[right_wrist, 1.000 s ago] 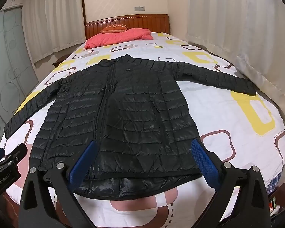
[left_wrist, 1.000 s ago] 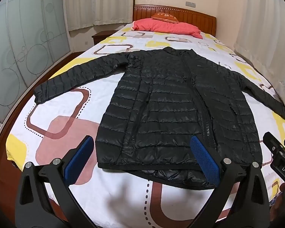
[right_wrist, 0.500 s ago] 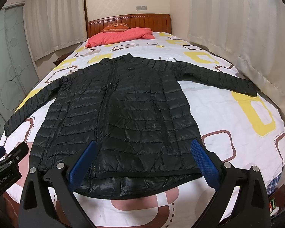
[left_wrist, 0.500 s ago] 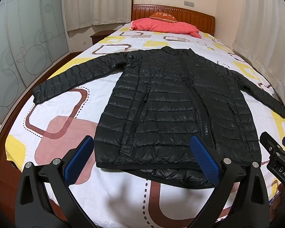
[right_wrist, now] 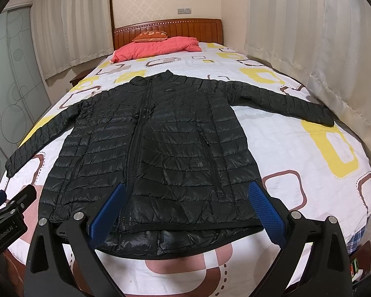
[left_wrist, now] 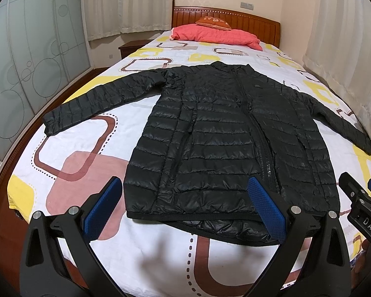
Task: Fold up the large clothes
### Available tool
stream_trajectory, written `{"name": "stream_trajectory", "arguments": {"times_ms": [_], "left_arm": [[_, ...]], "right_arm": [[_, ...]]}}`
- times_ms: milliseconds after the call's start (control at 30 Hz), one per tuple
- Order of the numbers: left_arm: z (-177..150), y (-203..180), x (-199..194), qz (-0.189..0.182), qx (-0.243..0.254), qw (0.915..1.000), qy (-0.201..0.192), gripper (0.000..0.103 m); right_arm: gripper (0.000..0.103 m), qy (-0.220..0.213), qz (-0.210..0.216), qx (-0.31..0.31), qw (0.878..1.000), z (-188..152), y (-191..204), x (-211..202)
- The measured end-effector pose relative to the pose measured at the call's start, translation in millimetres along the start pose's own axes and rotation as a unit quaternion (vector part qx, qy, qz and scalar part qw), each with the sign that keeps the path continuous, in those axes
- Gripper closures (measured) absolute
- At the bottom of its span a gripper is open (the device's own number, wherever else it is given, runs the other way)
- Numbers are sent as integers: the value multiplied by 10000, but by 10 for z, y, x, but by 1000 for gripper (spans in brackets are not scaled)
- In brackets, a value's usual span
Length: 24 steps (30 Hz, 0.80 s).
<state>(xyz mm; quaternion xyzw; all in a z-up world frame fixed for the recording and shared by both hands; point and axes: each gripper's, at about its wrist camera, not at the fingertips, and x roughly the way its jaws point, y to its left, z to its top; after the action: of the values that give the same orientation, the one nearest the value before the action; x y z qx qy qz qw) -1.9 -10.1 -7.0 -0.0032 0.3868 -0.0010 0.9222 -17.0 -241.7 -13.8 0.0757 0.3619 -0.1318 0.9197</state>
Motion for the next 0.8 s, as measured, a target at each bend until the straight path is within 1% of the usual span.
{"name": "stream_trajectory", "arguments": {"times_ms": [800], "left_arm": [[58,41,-32,-35,-39,10000,34,2]], "right_arm": [[5,6,6,-48,10000,1,33,7]]}}
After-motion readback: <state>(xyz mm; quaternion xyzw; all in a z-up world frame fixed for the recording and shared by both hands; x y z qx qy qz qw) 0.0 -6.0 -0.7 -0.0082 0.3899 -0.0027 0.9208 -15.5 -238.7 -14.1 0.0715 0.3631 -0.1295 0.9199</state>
